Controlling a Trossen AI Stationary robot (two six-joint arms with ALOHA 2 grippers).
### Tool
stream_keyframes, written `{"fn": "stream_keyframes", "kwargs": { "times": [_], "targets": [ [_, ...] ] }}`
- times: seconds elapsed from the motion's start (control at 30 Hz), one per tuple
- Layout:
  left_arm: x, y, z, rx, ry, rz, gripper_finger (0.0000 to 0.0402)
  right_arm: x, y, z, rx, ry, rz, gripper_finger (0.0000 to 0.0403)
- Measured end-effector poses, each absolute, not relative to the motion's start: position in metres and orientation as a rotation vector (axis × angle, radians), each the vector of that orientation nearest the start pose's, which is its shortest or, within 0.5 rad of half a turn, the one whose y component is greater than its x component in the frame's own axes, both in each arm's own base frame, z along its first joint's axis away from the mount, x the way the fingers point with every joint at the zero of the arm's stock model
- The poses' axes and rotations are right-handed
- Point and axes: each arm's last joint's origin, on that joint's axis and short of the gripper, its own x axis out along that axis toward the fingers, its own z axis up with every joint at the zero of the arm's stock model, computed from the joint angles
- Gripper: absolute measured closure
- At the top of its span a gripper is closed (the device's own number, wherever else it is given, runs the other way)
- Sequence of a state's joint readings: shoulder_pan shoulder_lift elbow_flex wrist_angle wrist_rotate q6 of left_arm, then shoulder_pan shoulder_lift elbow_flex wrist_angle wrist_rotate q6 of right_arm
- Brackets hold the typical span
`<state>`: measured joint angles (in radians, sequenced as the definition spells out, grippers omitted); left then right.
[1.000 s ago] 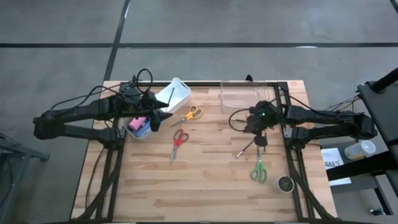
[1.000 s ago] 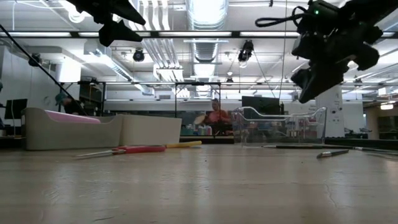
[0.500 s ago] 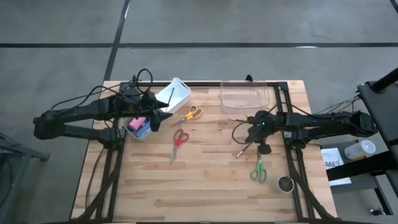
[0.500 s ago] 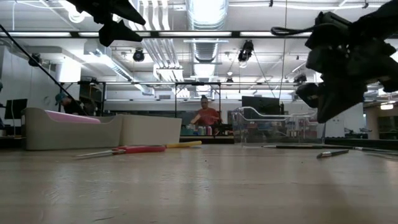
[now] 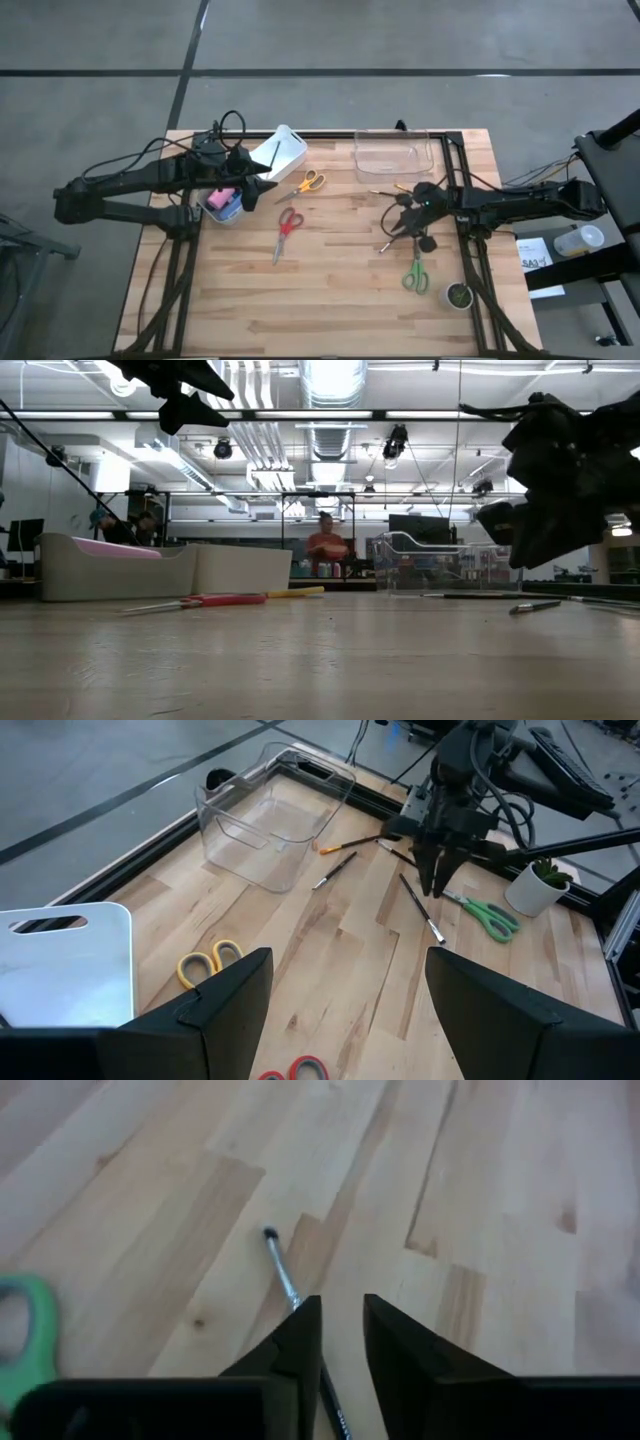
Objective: Pick & Place Paint Supplies
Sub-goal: Put the bottom left silver paint brush into the white bin
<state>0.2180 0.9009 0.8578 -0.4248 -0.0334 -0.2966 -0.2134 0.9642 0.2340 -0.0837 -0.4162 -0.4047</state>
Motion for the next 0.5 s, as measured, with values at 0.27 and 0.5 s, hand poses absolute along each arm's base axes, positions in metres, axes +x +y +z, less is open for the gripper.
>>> {"fn": "stream_keyframes", "kwargs": {
  "times": [0.27, 0.5],
  "targets": [
    [0.185, 0.042, 0.3162, -0.333, 0.428, 0.315, 0.013, 0.1507, -0.0206, 0.1245, -0.169, 0.726, 0.366, 0.0317],
    [0.185, 0.042, 0.3162, -0.332, 0.427, 0.315, 0.013, 0.1503, -0.0206, 0.1226, -0.165, 0.708, 0.357, 0.0317]
  ]
}}
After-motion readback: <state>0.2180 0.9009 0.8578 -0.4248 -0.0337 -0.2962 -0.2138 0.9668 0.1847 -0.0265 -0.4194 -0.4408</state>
